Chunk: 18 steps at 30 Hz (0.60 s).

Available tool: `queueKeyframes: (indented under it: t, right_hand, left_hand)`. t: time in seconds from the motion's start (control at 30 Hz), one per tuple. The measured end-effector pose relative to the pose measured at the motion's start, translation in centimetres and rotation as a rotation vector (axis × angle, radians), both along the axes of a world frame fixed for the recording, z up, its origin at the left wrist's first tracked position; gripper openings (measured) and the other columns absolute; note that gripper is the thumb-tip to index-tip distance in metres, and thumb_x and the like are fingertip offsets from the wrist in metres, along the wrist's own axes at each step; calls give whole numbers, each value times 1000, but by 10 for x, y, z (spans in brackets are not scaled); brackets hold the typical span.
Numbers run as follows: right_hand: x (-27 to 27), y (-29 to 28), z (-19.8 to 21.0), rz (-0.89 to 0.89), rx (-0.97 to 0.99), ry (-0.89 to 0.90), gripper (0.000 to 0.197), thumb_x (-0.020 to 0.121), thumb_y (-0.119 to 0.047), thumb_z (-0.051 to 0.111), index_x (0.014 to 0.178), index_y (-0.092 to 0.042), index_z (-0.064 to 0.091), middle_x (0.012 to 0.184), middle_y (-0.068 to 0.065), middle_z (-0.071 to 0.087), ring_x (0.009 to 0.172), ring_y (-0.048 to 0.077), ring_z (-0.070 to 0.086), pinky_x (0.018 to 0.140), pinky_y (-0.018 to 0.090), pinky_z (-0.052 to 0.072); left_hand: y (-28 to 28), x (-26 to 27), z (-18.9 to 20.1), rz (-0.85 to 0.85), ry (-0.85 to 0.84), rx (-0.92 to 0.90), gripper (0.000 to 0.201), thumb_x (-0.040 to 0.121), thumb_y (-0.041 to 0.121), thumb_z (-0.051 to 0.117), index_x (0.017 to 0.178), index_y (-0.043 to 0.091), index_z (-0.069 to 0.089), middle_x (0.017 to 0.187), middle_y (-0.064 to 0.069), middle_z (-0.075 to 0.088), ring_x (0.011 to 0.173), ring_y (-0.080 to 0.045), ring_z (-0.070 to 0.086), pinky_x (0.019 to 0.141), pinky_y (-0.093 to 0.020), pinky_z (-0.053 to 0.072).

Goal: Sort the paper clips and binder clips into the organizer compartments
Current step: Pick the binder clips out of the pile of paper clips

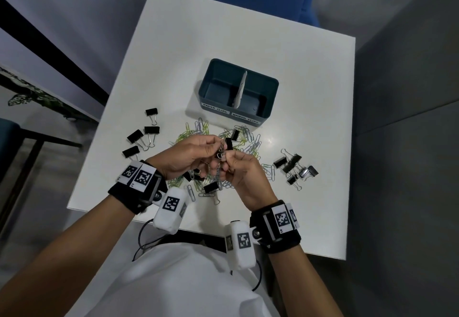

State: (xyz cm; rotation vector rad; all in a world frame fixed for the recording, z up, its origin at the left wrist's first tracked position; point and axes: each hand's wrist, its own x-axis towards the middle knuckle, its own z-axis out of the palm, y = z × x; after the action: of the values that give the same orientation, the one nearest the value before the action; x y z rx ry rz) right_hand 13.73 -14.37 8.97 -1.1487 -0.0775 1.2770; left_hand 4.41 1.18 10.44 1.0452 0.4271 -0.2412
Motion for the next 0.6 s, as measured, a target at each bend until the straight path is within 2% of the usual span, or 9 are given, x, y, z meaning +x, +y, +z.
queueKeyframes:
  t: [0.1, 0.17, 0.27, 0.33, 0.4, 0.47, 0.57, 0.6]
  right_hand:
    - [-5, 1, 4, -20, 5, -15, 18, 93, -3, 50, 83, -6, 64, 69, 8, 52, 68, 20, 54, 61, 27, 46]
    - [-7, 1, 6, 0, 14, -18, 19, 94, -4, 50, 83, -6, 65, 70, 8, 52, 66, 18, 52, 63, 29, 45]
    - [-10, 0, 8, 52, 22, -44, 19, 95, -4, 52, 83, -3, 67, 68, 7, 52, 63, 18, 48, 63, 29, 45]
    - [-10, -2, 9, 79, 15, -111, 16, 94, -5, 55, 85, -1, 68, 65, 8, 52, 62, 19, 48, 61, 29, 45]
    - [-8, -3, 4, 76, -35, -224, 14, 93, -6, 59, 86, 1, 69, 65, 9, 57, 61, 19, 50, 59, 27, 45]
    - [-3, -4, -11, 54, -162, -390, 12, 91, -9, 63, 85, 0, 71, 68, 9, 62, 60, 18, 51, 58, 24, 45]
    - [7, -9, -46, 56, -465, -661, 8, 88, -12, 67, 90, -9, 75, 81, 2, 72, 61, 8, 62, 57, 16, 47]
    - [10, -11, -56, 79, -528, -740, 9, 88, -11, 67, 93, -11, 75, 85, 2, 73, 64, 6, 65, 57, 12, 47]
  left_hand:
    - [0, 1, -3, 38, -20, 12, 17, 93, 24, 53, 101, 10, 58, 78, -8, 61, 61, -16, 59, 42, -20, 46]
    - [1, 1, -7, 85, -12, 43, 13, 94, 17, 49, 101, 9, 55, 80, -7, 58, 62, -13, 56, 41, -20, 44]
    - [6, 0, -10, 165, 13, 114, 11, 94, 11, 49, 104, 7, 51, 94, -17, 50, 65, -13, 59, 40, -20, 43]
    - [9, 0, -12, 200, 40, 175, 10, 95, 10, 50, 104, 5, 50, 98, -19, 52, 67, -15, 62, 40, -21, 42]
    - [13, -2, -15, 244, 81, 271, 10, 96, 10, 51, 102, 4, 52, 96, -13, 62, 69, -17, 63, 43, -24, 42]
    - [20, -7, -23, 284, 160, 438, 5, 95, 13, 54, 97, 9, 57, 95, -4, 68, 70, -18, 64, 45, -25, 44]
    - [37, -27, -47, 297, 347, 738, 5, 91, 19, 62, 90, 14, 60, 93, -6, 67, 65, -14, 67, 48, -27, 47]
    - [44, -36, -55, 284, 411, 831, 7, 90, 22, 64, 88, 16, 61, 91, -5, 67, 67, -16, 68, 52, -28, 48]
